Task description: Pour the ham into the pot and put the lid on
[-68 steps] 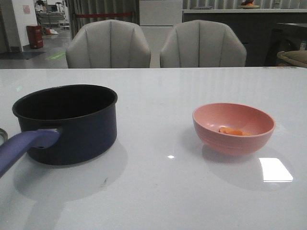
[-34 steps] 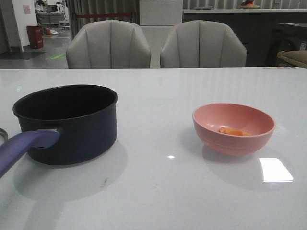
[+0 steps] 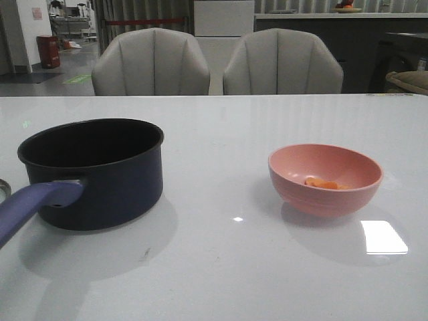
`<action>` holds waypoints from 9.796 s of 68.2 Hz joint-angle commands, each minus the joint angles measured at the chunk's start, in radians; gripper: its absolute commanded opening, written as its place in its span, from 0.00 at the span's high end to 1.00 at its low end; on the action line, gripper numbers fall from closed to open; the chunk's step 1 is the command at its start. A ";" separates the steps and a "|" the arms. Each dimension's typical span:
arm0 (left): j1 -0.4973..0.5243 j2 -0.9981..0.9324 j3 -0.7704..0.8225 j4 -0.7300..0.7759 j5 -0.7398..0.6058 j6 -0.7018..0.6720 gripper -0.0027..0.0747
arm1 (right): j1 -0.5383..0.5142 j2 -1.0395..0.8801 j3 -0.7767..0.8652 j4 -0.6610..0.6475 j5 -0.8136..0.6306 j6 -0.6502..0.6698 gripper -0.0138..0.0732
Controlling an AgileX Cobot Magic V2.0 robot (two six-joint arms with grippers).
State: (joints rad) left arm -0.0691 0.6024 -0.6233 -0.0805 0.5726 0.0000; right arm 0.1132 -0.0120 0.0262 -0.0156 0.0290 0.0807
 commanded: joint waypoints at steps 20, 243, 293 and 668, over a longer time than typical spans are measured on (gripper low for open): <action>-0.089 -0.433 0.173 -0.020 -0.104 -0.009 0.21 | -0.006 -0.018 -0.005 0.001 -0.079 -0.007 0.66; -0.159 -0.564 0.229 -0.020 -0.169 -0.009 0.21 | 0.143 1.712 -1.349 0.270 0.555 -0.008 0.69; -0.159 -0.564 0.229 -0.020 -0.169 -0.009 0.21 | 0.611 1.937 -1.905 -0.122 0.482 0.059 0.69; -0.159 -0.564 0.229 -0.020 -0.199 -0.009 0.21 | 0.262 0.579 -0.455 0.395 -0.066 -0.452 0.34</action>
State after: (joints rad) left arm -0.2218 0.0263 -0.3688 -0.0925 0.4533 0.0000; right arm 0.3722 0.6861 -0.4970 0.3523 0.0941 -0.3641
